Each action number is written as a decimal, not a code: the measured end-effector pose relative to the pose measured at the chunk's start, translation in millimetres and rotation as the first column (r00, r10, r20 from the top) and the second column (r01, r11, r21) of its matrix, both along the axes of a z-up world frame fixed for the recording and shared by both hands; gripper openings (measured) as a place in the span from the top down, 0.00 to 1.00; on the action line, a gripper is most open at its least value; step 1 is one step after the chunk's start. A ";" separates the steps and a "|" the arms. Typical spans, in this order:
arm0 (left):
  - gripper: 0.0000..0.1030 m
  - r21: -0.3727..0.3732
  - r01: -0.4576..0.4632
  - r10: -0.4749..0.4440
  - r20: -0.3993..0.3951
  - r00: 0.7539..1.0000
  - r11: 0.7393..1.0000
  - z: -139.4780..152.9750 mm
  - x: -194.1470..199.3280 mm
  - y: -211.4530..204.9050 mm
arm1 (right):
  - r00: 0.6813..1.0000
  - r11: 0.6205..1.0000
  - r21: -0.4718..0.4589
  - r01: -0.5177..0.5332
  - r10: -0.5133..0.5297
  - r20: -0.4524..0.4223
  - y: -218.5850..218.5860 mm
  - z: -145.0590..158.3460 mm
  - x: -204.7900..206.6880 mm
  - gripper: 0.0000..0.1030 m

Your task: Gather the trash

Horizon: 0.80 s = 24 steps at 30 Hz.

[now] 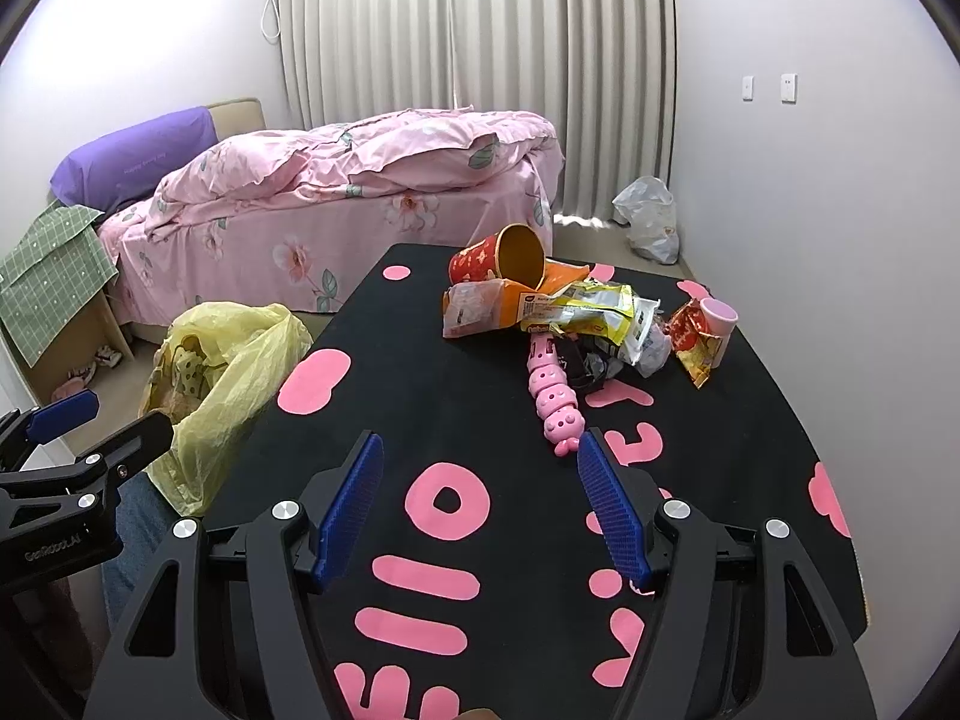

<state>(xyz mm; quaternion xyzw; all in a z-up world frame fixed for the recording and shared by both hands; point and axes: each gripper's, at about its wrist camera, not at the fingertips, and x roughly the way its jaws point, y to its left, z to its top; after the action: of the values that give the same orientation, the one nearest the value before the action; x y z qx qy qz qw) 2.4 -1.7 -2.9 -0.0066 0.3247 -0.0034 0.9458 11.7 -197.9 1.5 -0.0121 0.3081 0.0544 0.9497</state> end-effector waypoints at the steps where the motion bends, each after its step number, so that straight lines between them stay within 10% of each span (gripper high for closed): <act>1: 0.12 -0.001 0.000 0.000 0.000 1.000 1.000 0.3 0.0 0.2 | 1.000 1.000 -0.001 -0.001 0.001 -0.001 0.2 0.0 0.0 0.38; 24: 0.12 -0.012 -0.007 0.007 0.013 1.000 1.000 11.1 -0.2 -11.0 | 1.000 1.000 -0.014 -0.005 0.005 0.000 3.9 0.0 -0.7 0.38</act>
<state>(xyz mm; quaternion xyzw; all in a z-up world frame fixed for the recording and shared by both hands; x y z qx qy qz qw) 2.2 -12.6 8.1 -0.0132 0.3184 -0.0023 0.9479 11.0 -193.9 1.5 -0.0196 0.3085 0.0547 0.9494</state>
